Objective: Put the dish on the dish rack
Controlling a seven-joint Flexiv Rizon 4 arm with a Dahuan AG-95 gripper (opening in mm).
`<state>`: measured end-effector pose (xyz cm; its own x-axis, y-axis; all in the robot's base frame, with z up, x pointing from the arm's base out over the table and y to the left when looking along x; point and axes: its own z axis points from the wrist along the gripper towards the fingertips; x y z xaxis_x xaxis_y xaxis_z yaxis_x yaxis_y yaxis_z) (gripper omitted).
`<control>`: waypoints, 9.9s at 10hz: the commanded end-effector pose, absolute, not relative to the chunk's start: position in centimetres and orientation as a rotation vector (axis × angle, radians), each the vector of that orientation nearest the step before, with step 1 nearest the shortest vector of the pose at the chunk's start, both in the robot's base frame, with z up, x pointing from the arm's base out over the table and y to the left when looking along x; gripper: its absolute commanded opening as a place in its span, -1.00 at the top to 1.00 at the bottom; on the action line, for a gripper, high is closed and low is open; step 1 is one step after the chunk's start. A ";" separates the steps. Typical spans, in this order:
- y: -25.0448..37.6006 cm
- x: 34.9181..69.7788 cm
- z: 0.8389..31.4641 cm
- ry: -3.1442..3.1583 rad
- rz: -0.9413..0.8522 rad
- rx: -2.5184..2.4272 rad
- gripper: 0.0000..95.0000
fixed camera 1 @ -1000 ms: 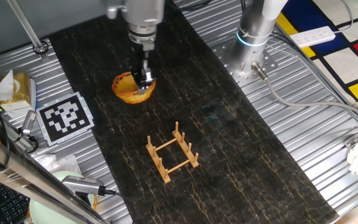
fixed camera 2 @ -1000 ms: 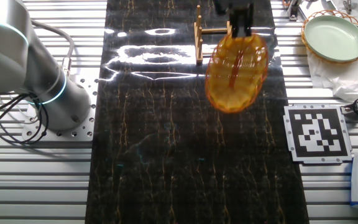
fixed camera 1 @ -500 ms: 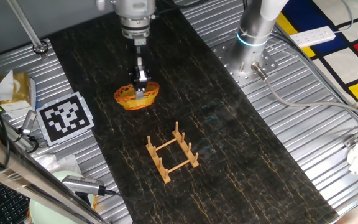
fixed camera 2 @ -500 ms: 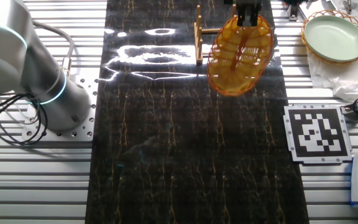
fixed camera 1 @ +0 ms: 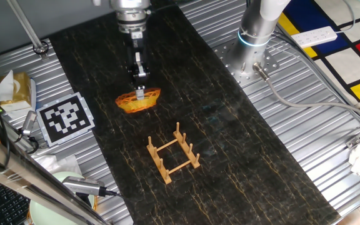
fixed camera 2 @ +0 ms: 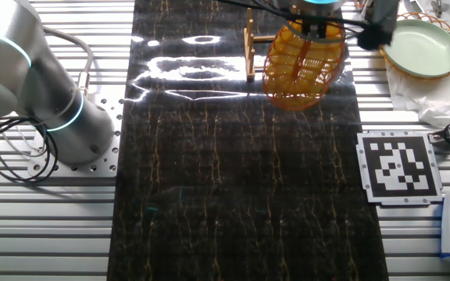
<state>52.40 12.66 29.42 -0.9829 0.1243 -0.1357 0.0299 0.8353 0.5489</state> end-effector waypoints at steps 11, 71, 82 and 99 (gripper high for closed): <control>13.3 52.5 30.2 2.896 0.974 -0.030 1.00; 17.1 56.4 32.9 2.978 0.657 -0.101 1.00; 20.4 53.6 32.9 2.973 0.761 -0.040 1.00; 22.3 51.9 34.6 2.705 1.381 0.053 1.00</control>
<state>51.77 22.06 34.41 -0.9938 0.0802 -0.0764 -0.0125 0.6047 0.7963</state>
